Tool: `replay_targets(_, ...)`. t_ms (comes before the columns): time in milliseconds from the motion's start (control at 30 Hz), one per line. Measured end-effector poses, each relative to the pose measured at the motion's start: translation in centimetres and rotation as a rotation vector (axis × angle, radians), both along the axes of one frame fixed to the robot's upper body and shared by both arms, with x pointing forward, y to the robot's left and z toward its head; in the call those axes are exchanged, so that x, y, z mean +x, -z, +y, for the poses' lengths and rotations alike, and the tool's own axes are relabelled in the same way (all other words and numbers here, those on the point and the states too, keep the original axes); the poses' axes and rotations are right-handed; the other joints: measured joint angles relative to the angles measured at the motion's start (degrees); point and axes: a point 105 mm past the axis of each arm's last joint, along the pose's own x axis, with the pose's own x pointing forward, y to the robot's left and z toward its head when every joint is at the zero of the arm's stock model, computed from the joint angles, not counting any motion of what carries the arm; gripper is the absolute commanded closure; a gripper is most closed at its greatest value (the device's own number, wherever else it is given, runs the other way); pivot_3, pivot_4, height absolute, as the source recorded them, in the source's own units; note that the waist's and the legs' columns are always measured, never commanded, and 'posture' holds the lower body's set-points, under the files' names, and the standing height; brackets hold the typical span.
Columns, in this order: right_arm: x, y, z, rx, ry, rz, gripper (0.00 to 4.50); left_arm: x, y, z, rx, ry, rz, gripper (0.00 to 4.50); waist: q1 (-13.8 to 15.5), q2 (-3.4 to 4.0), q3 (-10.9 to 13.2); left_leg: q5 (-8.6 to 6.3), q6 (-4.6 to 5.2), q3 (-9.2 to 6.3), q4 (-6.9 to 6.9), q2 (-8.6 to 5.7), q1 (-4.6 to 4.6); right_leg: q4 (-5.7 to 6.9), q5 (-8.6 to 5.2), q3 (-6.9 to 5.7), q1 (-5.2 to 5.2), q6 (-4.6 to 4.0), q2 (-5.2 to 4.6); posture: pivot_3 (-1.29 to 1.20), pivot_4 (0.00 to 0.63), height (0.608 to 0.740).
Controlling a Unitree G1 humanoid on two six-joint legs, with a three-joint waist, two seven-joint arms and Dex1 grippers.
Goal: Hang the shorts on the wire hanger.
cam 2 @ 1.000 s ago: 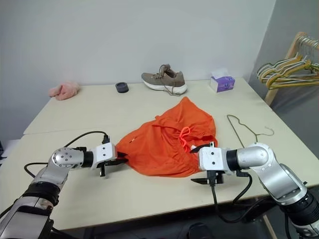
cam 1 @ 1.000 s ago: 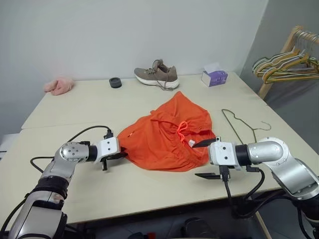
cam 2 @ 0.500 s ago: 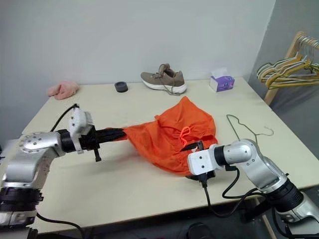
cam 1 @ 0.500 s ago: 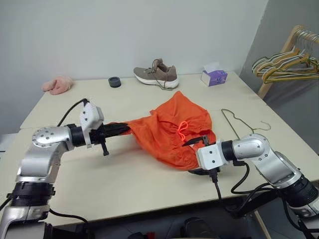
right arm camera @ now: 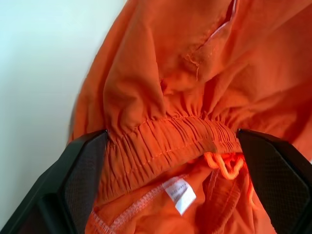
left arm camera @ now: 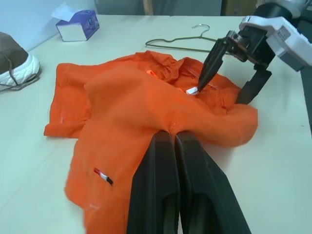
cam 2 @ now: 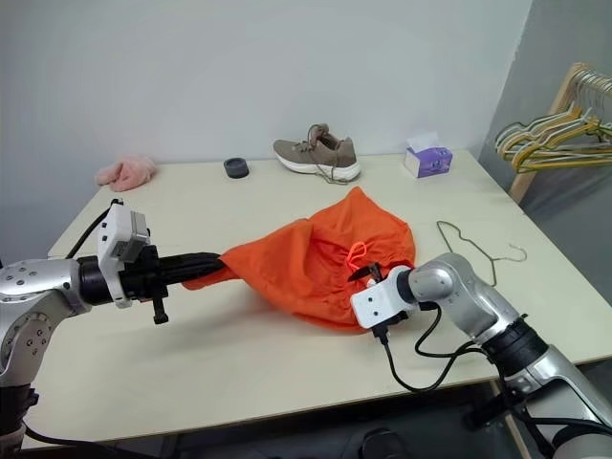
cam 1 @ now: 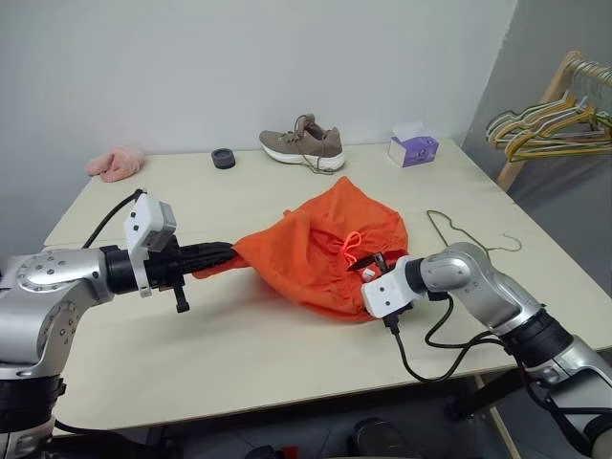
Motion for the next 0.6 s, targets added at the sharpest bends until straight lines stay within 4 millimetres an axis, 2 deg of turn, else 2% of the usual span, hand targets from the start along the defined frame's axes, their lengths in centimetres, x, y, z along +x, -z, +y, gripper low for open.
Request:
replay_targets(133,0.3,0.8,0.4,-0.030,-0.024,-0.014,2.27,-0.1,0.1,0.0,0.001,-0.001,0.003,4.50,0.0,0.02,0.0,0.00,0.00,0.00,-0.01,0.00,-0.02,0.02,0.00,0.00,0.03,0.00,0.00,-0.19,0.000,0.740)
replay_targets(333,1.4,0.4,0.1,-0.020,0.010,-0.033,4.32,-0.3,0.8,0.5,0.005,-0.032,0.019,4.50,0.0,0.03,0.0,0.00,0.00,-0.02,0.01,0.00,-0.01,0.03,0.01,0.01,0.03,-0.01,-0.01,-0.19,0.000,0.740)
replay_targets(367,1.5,0.1,0.1,-0.016,0.014,-0.038,4.45,-0.2,0.9,0.6,0.007,-0.036,0.020,4.50,0.0,0.03,0.0,0.00,0.00,-0.02,0.01,0.00,-0.01,0.04,0.01,0.01,0.03,-0.01,-0.01,-0.19,0.000,0.740)
replay_targets(500,2.1,-1.3,-0.8,0.020,0.062,-0.027,4.45,-0.1,2.2,1.9,0.058,-0.091,0.017,4.50,0.0,0.05,0.0,0.00,0.00,-0.03,-0.01,0.00,-0.01,0.03,0.01,0.00,0.03,-0.01,-0.05,-0.18,0.000,0.740)
replay_targets(600,1.3,-3.0,-1.5,0.087,0.101,0.062,4.45,-1.0,4.4,4.0,0.189,-0.120,0.050,4.50,-0.1,0.10,0.1,-0.01,0.00,-0.03,-0.09,0.00,-0.01,0.01,0.00,0.05,0.01,-0.02,-0.08,-0.19,0.000,0.740)
